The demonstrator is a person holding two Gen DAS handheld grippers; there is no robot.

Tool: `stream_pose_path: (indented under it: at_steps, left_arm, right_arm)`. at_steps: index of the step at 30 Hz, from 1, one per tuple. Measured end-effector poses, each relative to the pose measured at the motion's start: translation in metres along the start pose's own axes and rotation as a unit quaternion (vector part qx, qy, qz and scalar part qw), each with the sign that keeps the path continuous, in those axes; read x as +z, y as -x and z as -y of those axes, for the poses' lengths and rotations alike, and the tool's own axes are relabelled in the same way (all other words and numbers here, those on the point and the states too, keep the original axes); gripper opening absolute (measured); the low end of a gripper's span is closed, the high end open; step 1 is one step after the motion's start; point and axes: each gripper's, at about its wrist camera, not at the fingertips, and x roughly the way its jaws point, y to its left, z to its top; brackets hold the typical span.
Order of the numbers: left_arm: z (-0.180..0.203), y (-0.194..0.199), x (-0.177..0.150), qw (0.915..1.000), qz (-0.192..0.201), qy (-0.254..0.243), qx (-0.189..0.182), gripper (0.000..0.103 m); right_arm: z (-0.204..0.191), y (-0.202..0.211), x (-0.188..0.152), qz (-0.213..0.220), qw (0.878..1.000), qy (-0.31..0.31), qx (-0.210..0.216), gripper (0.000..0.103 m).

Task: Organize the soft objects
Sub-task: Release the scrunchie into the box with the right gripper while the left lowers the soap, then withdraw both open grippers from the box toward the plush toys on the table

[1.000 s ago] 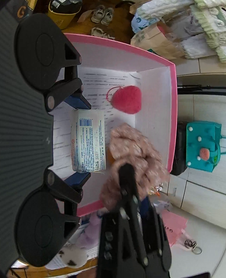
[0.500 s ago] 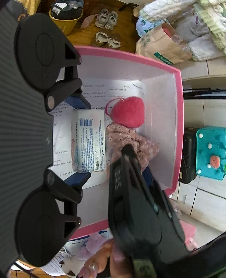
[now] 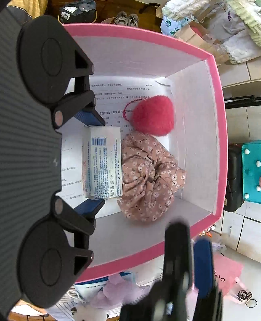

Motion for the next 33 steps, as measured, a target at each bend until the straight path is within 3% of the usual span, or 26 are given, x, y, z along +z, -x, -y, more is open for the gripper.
stream_pose_path:
  at_steps: [7,11,20,33]
  left_arm:
    - [0.01,0.001,0.011,0.9995,0.028,0.003,0.015,0.081]
    - [0.014,0.01,0.008,0.9994,0.022,-0.004,0.028,0.085]
    - [0.016,0.057,-0.024,0.999,0.039,-0.01,0.022,0.085]
    - [0.051,0.135,-0.077,0.9954,0.063,-0.06,0.039,0.086]
  right_arm:
    - [0.003,0.027,-0.018,0.036,0.999,-0.01,0.008,0.048]
    - [0.001,0.034,-0.027,0.038,0.999,-0.009,0.012,0.048]
    - [-0.019,0.054,-0.044,0.035,0.998,-0.008,0.046,0.048]
    - [-0.058,0.116,-0.062,0.06,0.995,0.021,0.077,0.048]
